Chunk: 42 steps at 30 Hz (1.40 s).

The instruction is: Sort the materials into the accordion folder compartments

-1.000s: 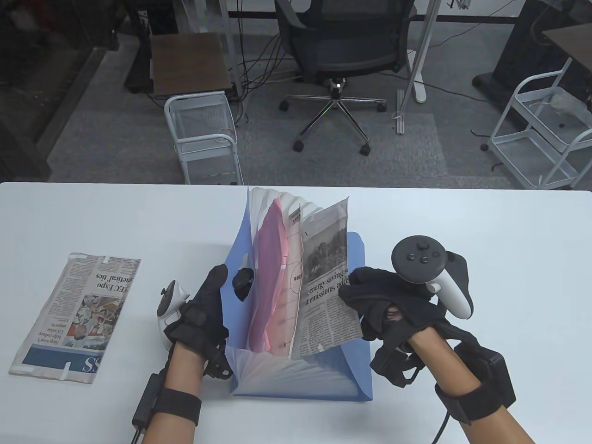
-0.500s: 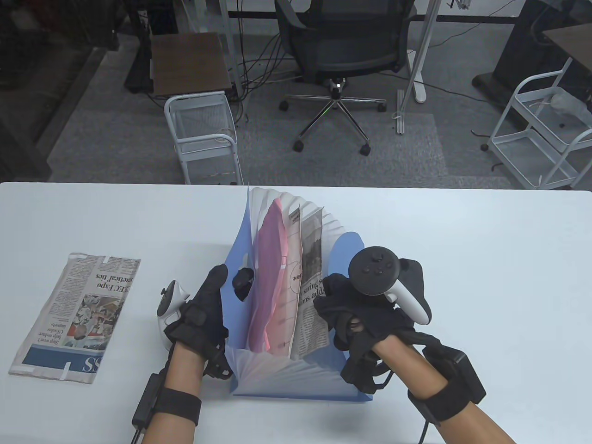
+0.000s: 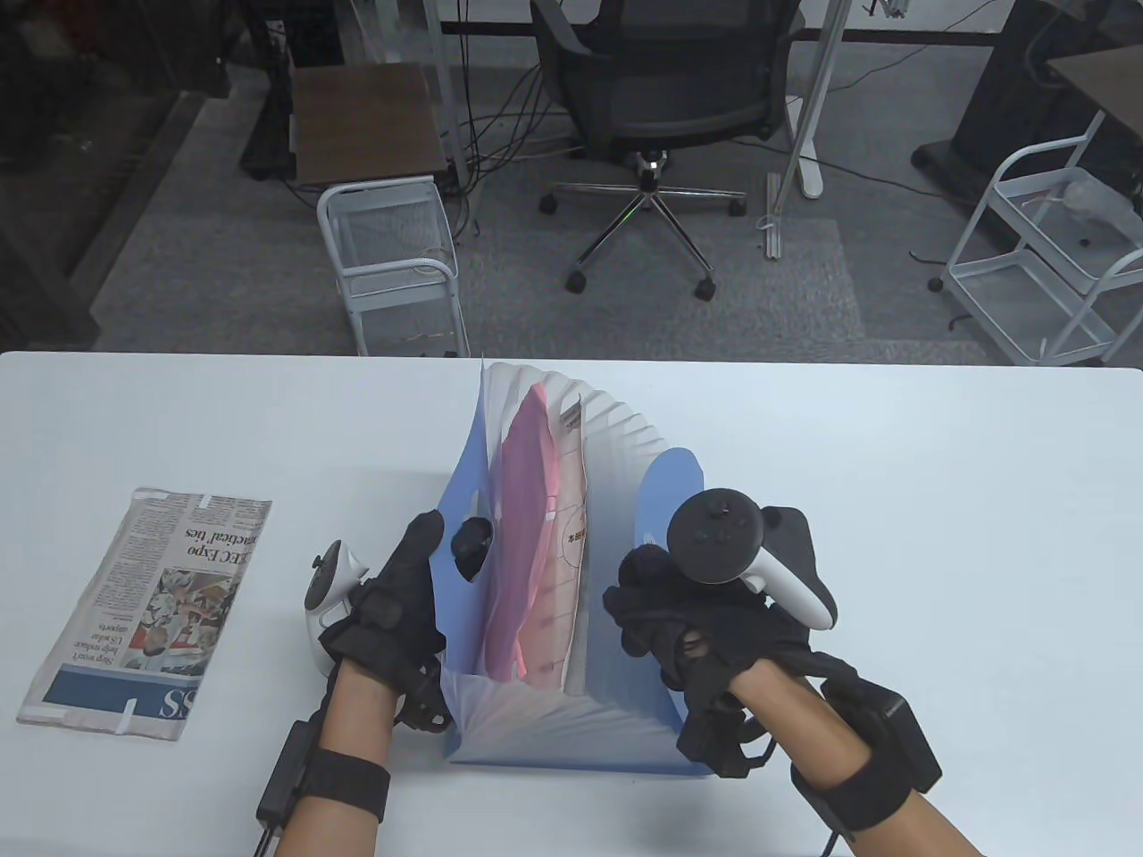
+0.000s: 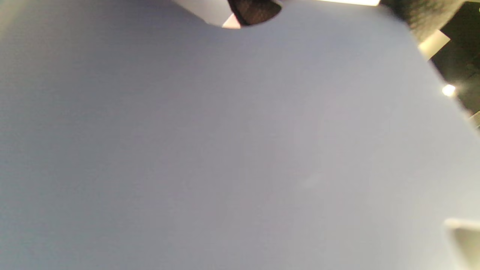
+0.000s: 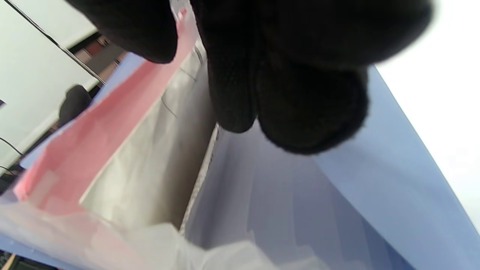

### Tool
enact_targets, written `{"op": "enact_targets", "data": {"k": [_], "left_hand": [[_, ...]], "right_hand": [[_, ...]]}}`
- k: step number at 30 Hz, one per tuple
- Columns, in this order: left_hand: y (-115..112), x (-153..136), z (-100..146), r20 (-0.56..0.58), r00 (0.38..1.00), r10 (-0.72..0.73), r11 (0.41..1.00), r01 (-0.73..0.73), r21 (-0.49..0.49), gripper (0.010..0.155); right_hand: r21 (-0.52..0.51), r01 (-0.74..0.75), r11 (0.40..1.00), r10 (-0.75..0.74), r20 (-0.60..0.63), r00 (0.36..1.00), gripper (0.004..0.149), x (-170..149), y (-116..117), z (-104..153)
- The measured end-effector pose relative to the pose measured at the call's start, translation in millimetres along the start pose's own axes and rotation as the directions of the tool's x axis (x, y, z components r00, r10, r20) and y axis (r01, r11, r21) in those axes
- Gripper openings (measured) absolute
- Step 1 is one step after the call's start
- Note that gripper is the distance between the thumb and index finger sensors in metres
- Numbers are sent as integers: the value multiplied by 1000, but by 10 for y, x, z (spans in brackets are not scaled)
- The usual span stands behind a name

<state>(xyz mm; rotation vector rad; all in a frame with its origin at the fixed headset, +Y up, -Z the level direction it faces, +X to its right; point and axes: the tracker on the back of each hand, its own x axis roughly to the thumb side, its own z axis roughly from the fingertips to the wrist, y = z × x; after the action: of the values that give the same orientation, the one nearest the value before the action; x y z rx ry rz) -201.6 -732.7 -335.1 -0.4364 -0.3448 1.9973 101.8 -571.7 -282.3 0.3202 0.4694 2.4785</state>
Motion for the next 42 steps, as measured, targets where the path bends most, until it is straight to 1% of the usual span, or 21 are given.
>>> {"op": "enact_targets", "data": {"k": [2, 3, 4, 5, 6, 9, 10, 13, 15, 18, 20, 22, 26, 32, 36, 42], "left_hand": [[-32, 4, -18, -6, 1000, -21, 1000, 21, -6, 76], [-56, 5, -28, -11, 999, -38, 999, 38, -8, 76], [-73, 2, -35, -13, 999, -48, 999, 48, -8, 76], [-103, -4, -51, -16, 998, -62, 998, 62, -12, 76], [-125, -9, -63, -19, 997, -73, 997, 73, -18, 76], [-206, -29, -104, -32, 994, -107, 994, 106, -29, 76], [-239, -37, -120, -37, 991, -128, 991, 126, -33, 77], [-330, -65, -170, -54, 983, -176, 983, 173, -59, 80], [-390, -91, -204, -66, 976, -208, 976, 203, -77, 81], [-473, -134, -255, -86, 965, -249, 965, 240, -103, 81], [-522, -164, -286, -97, 955, -281, 956, 270, -116, 81], [-566, -197, -317, -117, 943, -312, 947, 299, -118, 75], [-658, -270, -373, -145, 915, -376, 924, 359, -132, 70], [-793, -415, -444, -208, 844, -495, 869, 475, -142, 61], [-878, -497, -496, -247, 772, -585, 811, 565, -155, 58], [-956, -563, -537, -293, 694, -658, 749, 642, -161, 55]], "right_hand": [[-50, 25, 998, -23, 45, 999, 61, -57, -31, 46], [-108, 53, 993, -44, 90, 995, 62, -113, -42, 77], [-141, 65, 988, -48, 121, 992, 62, -146, -44, 93], [-209, 77, 975, -42, 169, 985, 62, -217, -38, 114], [-252, 81, 964, -33, 186, 982, 62, -277, -30, 131], [-344, 30, 938, 47, 212, 976, 64, -478, 23, 170], [-404, 9, 915, 81, 204, 976, 66, -565, 56, 179], [-503, -40, 863, 162, 201, 966, 68, -754, 123, 162], [-500, -74, 863, 188, 182, 965, 71, -840, 133, 152], [-510, -40, 859, 169, 210, 963, 75, -904, 150, 152], [-512, -57, 857, 189, 209, 960, 76, -914, 153, 155], [-522, -75, 849, 214, 210, 954, 77, -911, 154, 151], [-539, -100, 836, 247, 207, 947, 77, -911, 135, 158], [-557, -45, 829, 204, 226, 953, 76, -955, 58, 201], [-557, -35, 830, 194, 229, 954, 75, -968, 37, 205], [-549, -43, 835, 199, 227, 953, 74, -966, 45, 198]]}}
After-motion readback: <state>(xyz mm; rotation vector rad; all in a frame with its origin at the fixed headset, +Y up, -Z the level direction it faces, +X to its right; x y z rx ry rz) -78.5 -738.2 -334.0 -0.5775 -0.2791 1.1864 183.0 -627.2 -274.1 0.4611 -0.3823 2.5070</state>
